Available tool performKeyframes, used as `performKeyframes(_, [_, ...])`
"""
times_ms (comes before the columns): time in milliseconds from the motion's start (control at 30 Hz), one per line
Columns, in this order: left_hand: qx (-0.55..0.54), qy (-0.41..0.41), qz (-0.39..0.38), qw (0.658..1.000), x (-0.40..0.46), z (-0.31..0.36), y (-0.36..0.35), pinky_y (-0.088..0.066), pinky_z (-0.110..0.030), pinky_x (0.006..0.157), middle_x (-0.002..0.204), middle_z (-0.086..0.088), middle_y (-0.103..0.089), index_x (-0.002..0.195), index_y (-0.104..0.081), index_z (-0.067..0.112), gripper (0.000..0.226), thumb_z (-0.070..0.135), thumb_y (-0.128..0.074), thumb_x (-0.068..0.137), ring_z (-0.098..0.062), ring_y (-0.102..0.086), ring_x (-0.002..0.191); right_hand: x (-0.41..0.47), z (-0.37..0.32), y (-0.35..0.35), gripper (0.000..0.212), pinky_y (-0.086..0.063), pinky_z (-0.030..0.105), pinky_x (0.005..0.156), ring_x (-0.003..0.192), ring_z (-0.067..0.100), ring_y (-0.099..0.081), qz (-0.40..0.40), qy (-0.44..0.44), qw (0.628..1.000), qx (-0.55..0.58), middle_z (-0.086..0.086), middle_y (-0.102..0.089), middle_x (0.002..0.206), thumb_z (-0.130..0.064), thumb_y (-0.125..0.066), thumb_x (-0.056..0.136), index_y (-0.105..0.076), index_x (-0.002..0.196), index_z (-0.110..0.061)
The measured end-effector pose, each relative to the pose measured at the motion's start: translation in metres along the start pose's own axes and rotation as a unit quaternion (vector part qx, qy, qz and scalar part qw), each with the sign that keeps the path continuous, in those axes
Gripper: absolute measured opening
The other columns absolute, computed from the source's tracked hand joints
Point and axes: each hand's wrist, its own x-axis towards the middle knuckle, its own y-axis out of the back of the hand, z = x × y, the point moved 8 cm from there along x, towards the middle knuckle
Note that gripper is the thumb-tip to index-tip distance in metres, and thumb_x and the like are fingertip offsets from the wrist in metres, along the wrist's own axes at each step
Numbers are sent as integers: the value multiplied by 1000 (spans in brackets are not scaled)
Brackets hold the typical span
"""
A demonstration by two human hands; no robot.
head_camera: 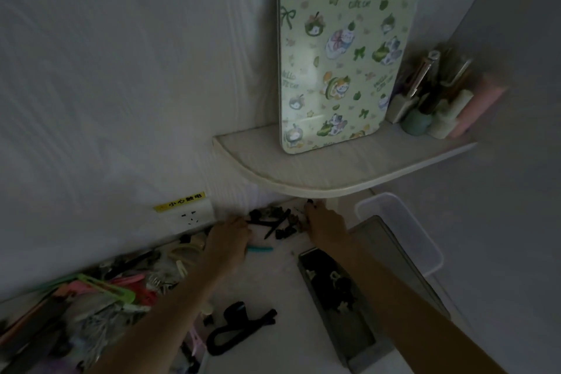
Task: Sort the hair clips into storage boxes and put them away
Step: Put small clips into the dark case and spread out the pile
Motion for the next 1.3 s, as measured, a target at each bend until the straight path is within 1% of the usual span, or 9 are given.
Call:
performKeyframes(233, [-72,30,-24,997,34,38,3,-44,-32,90,124,0,-55,120,-55,19,31,23,-52,90,-19,-52,114,17,7,-15,30,-40,33,96,112,27,-56,-20,15,984,178,9,-60,119,-28,-45,96,-54,119,-12])
performKeyframes(467, [-65,73,-80,992,49,57,-27,-46,-34,92,130,-4,-49,127,-50,21,40,30,-58,89,-23,-49,119,-4,17,25,28,-40,25,80,98,21,-58,33,41,967,250,9,-61,109,-21,-51,92,-54,117,-8])
performKeyframes(567, [-168,78,-45,982,50,58,-28,-37,-1,75,129,-18,-50,125,-54,3,33,14,-53,93,-30,-51,116,-29,17,50,25,-42,25,74,86,12,-54,-13,107,955,276,2,-60,98,-19,-64,84,-62,106,-9])
performKeyframes(633, [-211,95,-13,973,49,56,-21,-34,6,57,119,-17,-54,122,-54,-6,31,5,-50,93,-9,-61,101,-52,20,60,20,-48,28,76,81,10,-56,-72,128,950,276,-8,-58,87,-18,-70,80,-65,99,-13])
performKeyframes(700, [-256,125,-25,958,42,49,-19,-39,2,50,104,-8,-56,118,-58,-7,31,9,-54,92,4,-65,81,-71,23,65,22,-46,12,68,73,3,-55,-110,129,951,257,-15,-56,82,-22,-72,78,-66,99,-19])
performKeyframes(833, [-257,143,-11,956,34,37,-7,-53,-30,80,103,-4,-70,102,-70,12,30,34,-69,82,-20,-66,95,-97,21,52,30,-43,9,67,71,-1,-55,-188,171,949,185,-12,-60,86,-25,-71,80,-65,108,-21])
performKeyframes(1067, [-376,76,22,923,9,81,29,-43,-4,56,80,5,-69,93,-73,15,23,33,-72,79,9,-59,60,-74,54,59,22,-47,24,78,91,16,-61,-56,109,971,206,2,-67,103,-12,-52,91,-66,104,-21])
performKeyframes(1167, [-381,43,-44,922,3,119,11,-47,-11,63,87,4,-73,95,-73,17,29,41,-72,77,-1,-66,73,-57,61,64,20,-53,33,80,87,21,-62,-4,80,964,253,-1,-62,90,-11,-52,89,-67,99,-20])
performKeyframes(1300, [-391,33,-114,913,3,133,-4,-51,-25,91,111,1,-68,116,-64,20,35,33,-67,84,-9,-64,100,-34,41,63,24,-43,20,73,96,21,-64,5,99,971,216,6,-68,106,-14,-48,92,-66,109,-16])
